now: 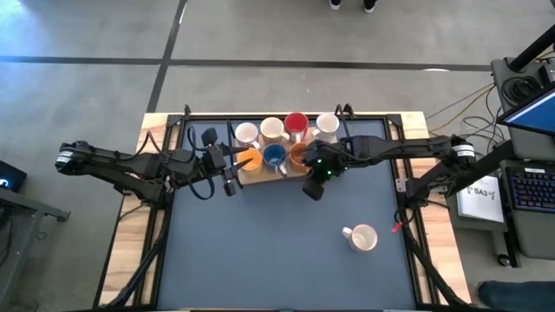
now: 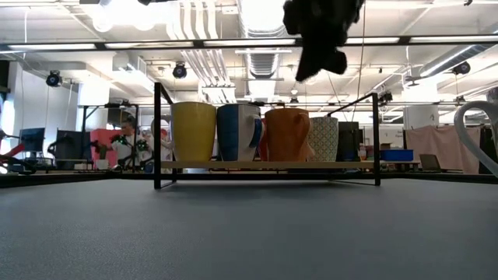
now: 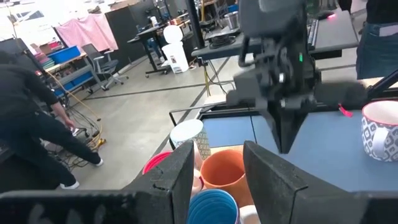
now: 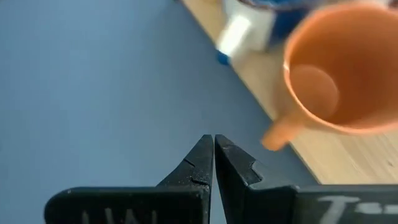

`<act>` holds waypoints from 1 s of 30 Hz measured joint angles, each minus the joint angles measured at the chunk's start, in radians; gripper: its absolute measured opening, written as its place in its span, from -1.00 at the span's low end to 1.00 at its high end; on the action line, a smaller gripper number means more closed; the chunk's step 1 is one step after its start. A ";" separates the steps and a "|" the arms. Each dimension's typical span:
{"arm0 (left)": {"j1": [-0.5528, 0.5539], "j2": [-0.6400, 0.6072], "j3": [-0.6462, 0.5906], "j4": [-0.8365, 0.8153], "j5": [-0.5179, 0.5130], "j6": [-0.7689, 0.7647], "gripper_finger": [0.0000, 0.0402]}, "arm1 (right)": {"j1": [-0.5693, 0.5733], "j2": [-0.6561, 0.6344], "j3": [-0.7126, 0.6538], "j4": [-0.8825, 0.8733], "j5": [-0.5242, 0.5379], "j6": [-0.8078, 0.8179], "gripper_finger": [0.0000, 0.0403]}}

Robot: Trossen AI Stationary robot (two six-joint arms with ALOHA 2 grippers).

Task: Place coffee mugs
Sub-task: Put the orange mug on the shelf

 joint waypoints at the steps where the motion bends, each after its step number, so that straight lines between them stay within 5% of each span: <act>1: 0.000 0.000 0.000 0.002 0.000 0.000 -0.39 | 0.004 0.007 -0.010 -0.002 0.021 0.008 -0.96; 9: 0.000 0.000 0.000 0.002 0.000 0.000 -0.39 | -0.014 0.090 -0.035 0.012 0.184 0.030 -0.96; 30: 0.000 0.000 0.000 0.001 0.000 0.000 -0.39 | -0.045 0.065 -0.035 0.028 0.101 0.028 -0.96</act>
